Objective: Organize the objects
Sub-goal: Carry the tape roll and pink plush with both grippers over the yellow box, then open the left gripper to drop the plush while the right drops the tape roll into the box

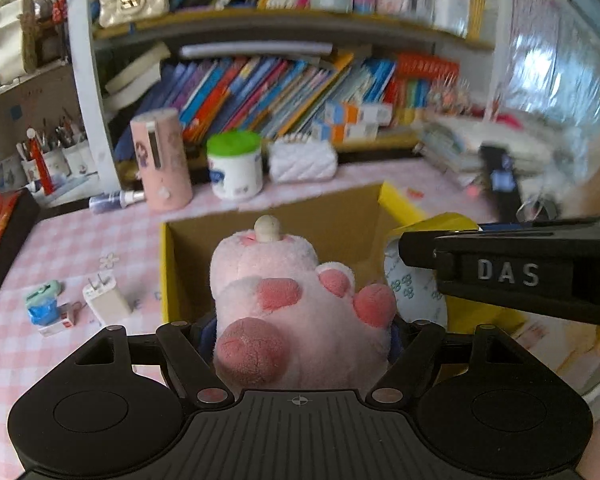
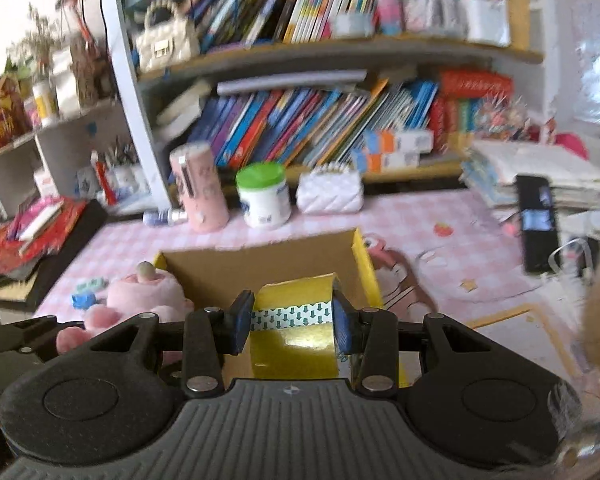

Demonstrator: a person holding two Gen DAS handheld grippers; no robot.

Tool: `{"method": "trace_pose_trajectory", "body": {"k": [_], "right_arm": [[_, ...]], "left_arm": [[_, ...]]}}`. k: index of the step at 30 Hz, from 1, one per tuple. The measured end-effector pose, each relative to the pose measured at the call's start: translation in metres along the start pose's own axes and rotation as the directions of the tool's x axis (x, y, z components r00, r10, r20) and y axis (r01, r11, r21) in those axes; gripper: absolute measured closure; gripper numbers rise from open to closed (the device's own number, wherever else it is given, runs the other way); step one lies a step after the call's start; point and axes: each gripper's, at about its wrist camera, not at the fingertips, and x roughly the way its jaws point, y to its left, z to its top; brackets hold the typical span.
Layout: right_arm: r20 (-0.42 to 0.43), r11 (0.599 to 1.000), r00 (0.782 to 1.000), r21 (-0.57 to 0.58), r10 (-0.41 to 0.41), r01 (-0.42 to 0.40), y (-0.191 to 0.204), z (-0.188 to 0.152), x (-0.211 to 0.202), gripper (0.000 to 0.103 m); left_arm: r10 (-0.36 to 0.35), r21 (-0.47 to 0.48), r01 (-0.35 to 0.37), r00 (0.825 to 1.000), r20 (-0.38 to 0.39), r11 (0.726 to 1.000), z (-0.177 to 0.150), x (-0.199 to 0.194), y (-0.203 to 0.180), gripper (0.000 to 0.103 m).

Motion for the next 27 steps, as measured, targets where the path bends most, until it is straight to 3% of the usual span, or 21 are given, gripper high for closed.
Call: {"method": "trace_pose_trajectory", "body": {"k": [7, 14, 16, 21, 24, 27], "right_arm": [[-0.195, 0.998, 0.981, -0.052, 0.015, -0.026, -0.004, -0.009, 0.060, 0.064], [-0.261, 0.996, 0.965, -0.068, 0.030, -0.050, -0.007, -0.013, 0.084, 0.064], [-0.273, 0.996, 0.962, -0.080, 0.024, -0.047, -0.005, -0.014, 0.088, 0.063], [-0.250, 0.995, 0.968, -0.087, 0.021, -0.044, -0.001, -0.013, 0.085, 0.053], [-0.191, 0.995, 0.981, -0.087, 0.026, -0.044, 0.002, -0.008, 0.070, 0.043], [-0.115, 0.994, 0.993, -0.100, 0.023, -0.035, 0.005, -0.002, 0.052, 0.041]], "left_arm": [[0.010, 0.010, -0.010, 0.996, -0.085, 1.000, -0.007, 0.030, 0.002, 0.022], [0.039, 0.030, -0.036, 0.991, -0.129, 0.999, -0.009, 0.042, -0.004, 0.017], [0.060, 0.051, -0.054, 0.991, -0.122, 0.997, -0.008, 0.041, -0.006, 0.011], [0.073, 0.059, -0.069, 0.994, -0.086, 0.996, -0.006, 0.030, -0.005, 0.004], [0.042, 0.024, -0.040, 0.997, -0.070, 0.999, -0.003, 0.020, -0.002, 0.004], [0.019, 0.014, -0.019, 1.000, -0.025, 1.000, -0.002, 0.003, 0.001, 0.004]]}}
